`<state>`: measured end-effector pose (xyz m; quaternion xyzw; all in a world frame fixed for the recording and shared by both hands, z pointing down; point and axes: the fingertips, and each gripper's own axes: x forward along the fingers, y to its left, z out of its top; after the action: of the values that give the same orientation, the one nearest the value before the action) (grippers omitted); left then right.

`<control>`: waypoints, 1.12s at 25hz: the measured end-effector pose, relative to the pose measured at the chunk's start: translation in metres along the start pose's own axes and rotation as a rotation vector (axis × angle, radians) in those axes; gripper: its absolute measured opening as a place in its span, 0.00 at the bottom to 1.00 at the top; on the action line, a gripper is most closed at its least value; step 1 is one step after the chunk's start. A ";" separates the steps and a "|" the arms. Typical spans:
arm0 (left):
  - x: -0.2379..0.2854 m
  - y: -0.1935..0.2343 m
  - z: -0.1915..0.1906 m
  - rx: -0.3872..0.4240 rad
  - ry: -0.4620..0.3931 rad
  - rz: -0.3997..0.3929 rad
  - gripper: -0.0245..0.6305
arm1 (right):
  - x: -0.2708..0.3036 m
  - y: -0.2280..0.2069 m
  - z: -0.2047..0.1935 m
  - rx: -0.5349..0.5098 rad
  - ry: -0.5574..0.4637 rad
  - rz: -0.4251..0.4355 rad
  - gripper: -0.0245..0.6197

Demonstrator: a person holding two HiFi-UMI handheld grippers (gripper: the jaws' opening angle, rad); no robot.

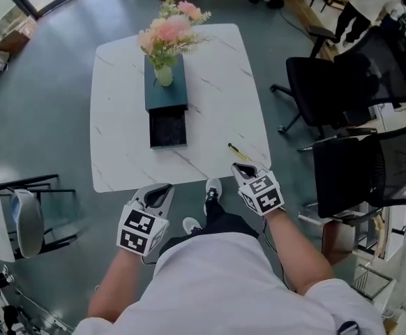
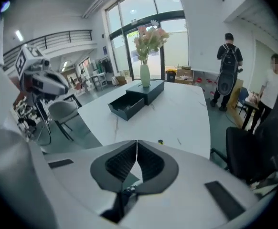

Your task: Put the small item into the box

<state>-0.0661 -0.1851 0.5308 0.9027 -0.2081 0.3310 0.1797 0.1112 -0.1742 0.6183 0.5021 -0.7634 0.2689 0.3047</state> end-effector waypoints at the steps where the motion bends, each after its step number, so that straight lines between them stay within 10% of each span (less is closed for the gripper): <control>1: 0.006 0.002 0.004 -0.003 0.004 -0.002 0.06 | 0.006 -0.006 -0.002 -0.058 0.025 -0.014 0.06; 6: 0.034 0.012 0.022 -0.001 0.030 -0.012 0.06 | 0.033 -0.031 -0.016 -0.256 0.151 -0.059 0.07; 11: 0.051 0.026 0.039 -0.009 0.047 0.001 0.06 | 0.057 -0.052 -0.030 -0.284 0.243 -0.042 0.22; 28: 0.064 0.066 0.060 -0.072 0.044 0.085 0.06 | 0.087 -0.064 -0.037 -0.290 0.367 0.113 0.15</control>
<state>-0.0229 -0.2850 0.5437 0.8785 -0.2539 0.3503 0.2024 0.1512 -0.2231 0.7136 0.3523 -0.7526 0.2597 0.4919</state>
